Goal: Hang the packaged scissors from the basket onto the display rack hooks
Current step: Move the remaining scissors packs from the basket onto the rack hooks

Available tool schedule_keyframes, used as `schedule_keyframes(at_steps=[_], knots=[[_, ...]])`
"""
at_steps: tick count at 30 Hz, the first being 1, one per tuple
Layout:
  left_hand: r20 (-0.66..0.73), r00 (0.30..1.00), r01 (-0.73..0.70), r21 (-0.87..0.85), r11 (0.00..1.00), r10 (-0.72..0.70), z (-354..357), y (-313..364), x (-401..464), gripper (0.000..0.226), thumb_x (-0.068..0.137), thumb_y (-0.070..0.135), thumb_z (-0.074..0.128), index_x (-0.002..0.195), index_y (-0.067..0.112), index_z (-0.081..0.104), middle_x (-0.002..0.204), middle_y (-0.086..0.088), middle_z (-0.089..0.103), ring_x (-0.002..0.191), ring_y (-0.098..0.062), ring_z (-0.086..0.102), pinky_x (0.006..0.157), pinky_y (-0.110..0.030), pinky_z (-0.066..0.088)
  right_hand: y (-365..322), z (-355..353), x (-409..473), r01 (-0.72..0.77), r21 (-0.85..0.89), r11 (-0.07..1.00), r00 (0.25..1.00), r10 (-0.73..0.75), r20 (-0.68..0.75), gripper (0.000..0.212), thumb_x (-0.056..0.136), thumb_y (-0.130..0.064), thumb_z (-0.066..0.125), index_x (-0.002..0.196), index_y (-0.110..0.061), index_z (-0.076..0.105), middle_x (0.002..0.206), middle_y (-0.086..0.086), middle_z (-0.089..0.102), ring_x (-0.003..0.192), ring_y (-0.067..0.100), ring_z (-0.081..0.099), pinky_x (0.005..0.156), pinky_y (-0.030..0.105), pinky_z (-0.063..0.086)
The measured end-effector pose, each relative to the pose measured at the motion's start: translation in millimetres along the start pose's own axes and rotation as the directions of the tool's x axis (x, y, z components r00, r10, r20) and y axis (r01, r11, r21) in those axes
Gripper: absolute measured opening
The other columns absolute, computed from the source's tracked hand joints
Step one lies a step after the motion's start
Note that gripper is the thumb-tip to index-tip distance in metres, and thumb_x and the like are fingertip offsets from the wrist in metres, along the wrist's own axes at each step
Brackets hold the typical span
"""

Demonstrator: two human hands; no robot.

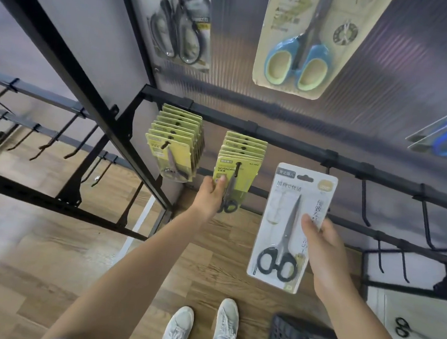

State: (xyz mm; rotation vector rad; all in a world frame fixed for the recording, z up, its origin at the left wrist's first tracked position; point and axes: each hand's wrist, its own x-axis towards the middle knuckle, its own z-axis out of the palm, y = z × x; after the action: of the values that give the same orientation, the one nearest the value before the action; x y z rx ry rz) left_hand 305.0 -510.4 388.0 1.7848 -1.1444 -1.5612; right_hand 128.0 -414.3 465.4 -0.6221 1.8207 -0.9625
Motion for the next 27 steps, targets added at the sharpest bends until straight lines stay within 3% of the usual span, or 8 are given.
schedule_keyframes(at_steps=[4, 6, 9, 12, 15, 18, 23, 27], knots=[[-0.040, 0.998, 0.041, 0.022, 0.999, -0.040, -2.2, -7.3, 8.9, 0.057, 0.097, 0.044, 0.039, 0.137, 0.005, 0.033, 0.135, -0.008, 0.042, 0.122, -0.023, 0.044, 0.103, -0.038, 0.037, 1.3, -3.4, -1.1, -0.002, -0.012, 1.000, 1.000, 0.002, 0.001, 0.015, 0.097, -0.030, 0.048, 0.109, -0.025, 0.056, 0.099, -0.013, 0.065, 0.090, 0.007, 0.062, 0.076, 0.032, 0.050], [-0.085, 0.993, 0.088, 0.101, 0.991, -0.080, -3.9, -10.0, 6.2, 0.061, 0.096, 0.044, 0.042, 0.141, 0.005, 0.031, 0.141, -0.013, 0.036, 0.129, -0.030, 0.039, 0.108, -0.045, 0.034, 0.8, -5.3, -3.8, 0.003, -0.026, 1.000, 1.000, -0.003, -0.007, 0.016, 0.097, -0.031, 0.048, 0.108, -0.024, 0.056, 0.098, -0.012, 0.065, 0.089, 0.008, 0.062, 0.075, 0.033, 0.050], [-0.078, 0.994, 0.094, 0.186, 0.978, -0.081, -6.7, -7.8, -12.2, 0.052, 0.097, 0.040, 0.043, 0.133, 0.002, 0.040, 0.135, -0.016, 0.038, 0.123, -0.030, 0.041, 0.105, -0.039, 0.035, -1.6, -8.8, -13.5, 0.002, -0.021, 1.000, 1.000, -0.003, -0.022, 0.016, 0.097, -0.031, 0.047, 0.108, -0.023, 0.056, 0.098, -0.011, 0.065, 0.089, 0.010, 0.063, 0.074, 0.034, 0.050], [0.068, 0.997, 0.035, 0.080, 0.996, -0.040, -5.4, 3.5, -50.8, 0.043, 0.099, 0.035, 0.042, 0.130, 0.005, 0.045, 0.128, -0.006, 0.049, 0.113, -0.017, 0.047, 0.098, -0.028, 0.036, -9.0, -12.7, -29.4, 0.013, -0.008, 1.000, 1.000, -0.013, -0.022, 0.012, 0.098, -0.031, 0.046, 0.103, -0.025, 0.055, 0.096, -0.011, 0.065, 0.086, 0.009, 0.063, 0.068, 0.032, 0.050], [0.223, 0.974, 0.027, 0.032, 0.999, -0.034, 2.9, 11.5, -91.4, 0.051, 0.094, 0.047, 0.046, 0.130, 0.011, 0.049, 0.124, 0.001, 0.059, 0.114, -0.015, 0.055, 0.106, -0.039, 0.039, -21.3, -17.6, -48.3, 0.031, 0.034, 0.999, 0.999, -0.029, -0.038, 0.012, 0.098, -0.030, 0.045, 0.105, -0.024, 0.053, 0.093, -0.011, 0.064, 0.083, 0.007, 0.062, 0.064, 0.029, 0.048], [0.365, 0.931, -0.002, 0.029, 1.000, -0.009, 11.3, 19.1, -125.3, 0.049, 0.084, 0.055, 0.056, 0.117, 0.018, 0.057, 0.109, 0.005, 0.067, 0.102, -0.014, 0.063, 0.099, -0.040, 0.046, -29.2, -24.5, -67.0, 0.029, 0.105, 0.994, 0.998, -0.022, -0.067, 0.011, 0.098, -0.030, 0.046, 0.104, -0.024, 0.054, 0.094, -0.009, 0.065, 0.084, 0.010, 0.063, 0.064, 0.030, 0.048], [0.468, 0.882, -0.037, -0.038, 0.999, 0.050, 25.9, 13.5, -150.2, 0.017, 0.093, 0.027, 0.057, 0.101, 0.013, 0.061, 0.092, 0.001, 0.071, 0.079, -0.010, 0.069, 0.073, -0.024, 0.055, -13.7, -31.6, -89.7, 0.029, 0.079, 0.996, 0.999, -0.025, -0.047, 0.008, 0.098, -0.029, 0.047, 0.097, -0.026, 0.055, 0.092, -0.005, 0.067, 0.080, 0.011, 0.065, 0.062, 0.028, 0.049], [0.477, 0.879, 0.022, -0.022, 1.000, -0.009, 34.4, -5.0, -158.2, 0.016, 0.094, 0.024, 0.056, 0.102, 0.011, 0.061, 0.089, 0.000, 0.072, 0.081, -0.014, 0.070, 0.076, -0.030, 0.057, 9.2, -41.8, -89.7, 0.012, -0.003, 1.000, 0.999, -0.013, -0.032, 0.006, 0.096, -0.029, 0.051, 0.095, -0.024, 0.054, 0.096, -0.004, 0.066, 0.082, 0.008, 0.063, 0.064, 0.025, 0.048]])
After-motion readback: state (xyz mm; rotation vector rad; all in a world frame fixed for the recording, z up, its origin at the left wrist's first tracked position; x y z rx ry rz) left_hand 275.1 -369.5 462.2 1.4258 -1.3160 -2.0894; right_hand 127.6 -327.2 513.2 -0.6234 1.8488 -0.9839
